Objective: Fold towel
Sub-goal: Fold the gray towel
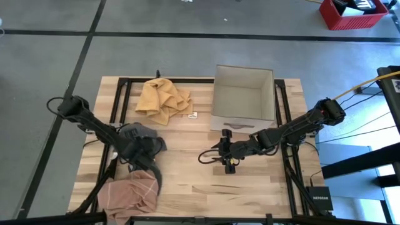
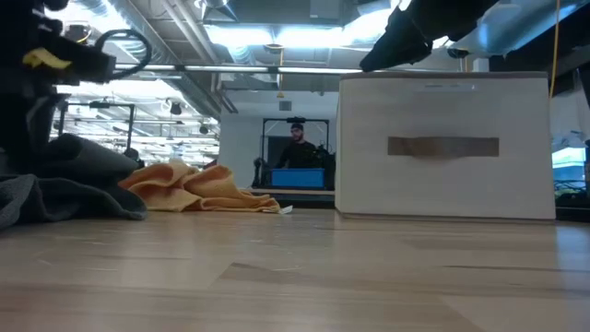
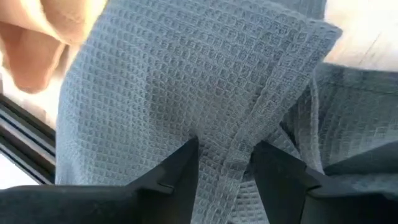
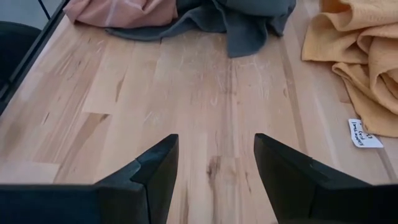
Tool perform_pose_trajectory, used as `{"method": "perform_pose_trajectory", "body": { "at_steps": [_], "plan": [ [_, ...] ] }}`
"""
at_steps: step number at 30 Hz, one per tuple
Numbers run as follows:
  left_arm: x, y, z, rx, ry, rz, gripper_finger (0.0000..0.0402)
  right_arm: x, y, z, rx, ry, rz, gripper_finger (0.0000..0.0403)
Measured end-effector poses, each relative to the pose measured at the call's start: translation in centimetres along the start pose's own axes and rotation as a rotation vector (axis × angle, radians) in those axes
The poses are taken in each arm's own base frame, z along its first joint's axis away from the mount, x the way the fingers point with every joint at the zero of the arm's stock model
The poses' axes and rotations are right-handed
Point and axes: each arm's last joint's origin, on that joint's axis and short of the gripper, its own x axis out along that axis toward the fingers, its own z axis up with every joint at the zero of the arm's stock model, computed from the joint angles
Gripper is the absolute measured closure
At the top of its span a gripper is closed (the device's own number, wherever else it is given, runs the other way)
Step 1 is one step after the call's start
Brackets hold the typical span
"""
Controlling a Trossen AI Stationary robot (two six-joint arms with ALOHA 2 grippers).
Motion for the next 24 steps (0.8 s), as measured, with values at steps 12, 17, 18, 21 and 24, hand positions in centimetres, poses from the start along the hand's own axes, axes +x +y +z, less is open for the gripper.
{"method": "perform_pose_trajectory", "body": {
  "at_steps": [12,17,18,21,24],
  "plan": [
    [-1.3,0.4,0.2,0.054,0.072,0.106,0.0341,0.0,0.0,0.0,-0.001,-0.002,-0.003,0.019],
    [-3.6,0.2,1.4,0.125,-0.001,0.062,0.0395,0.0,0.0,0.2,0.004,-0.019,0.006,0.019],
    [-4.0,0.1,1.7,0.129,-0.031,0.058,0.0394,0.0,0.1,0.3,0.005,-0.026,0.013,0.019],
    [-5.6,0.1,2.6,0.145,-0.102,0.043,0.039,0.0,0.1,0.5,0.008,-0.049,0.019,0.019],
    [-7.1,0.2,3.4,0.144,-0.176,0.029,0.0398,0.0,0.1,0.7,-0.009,-0.066,0.019,0.019]
  ]
}}
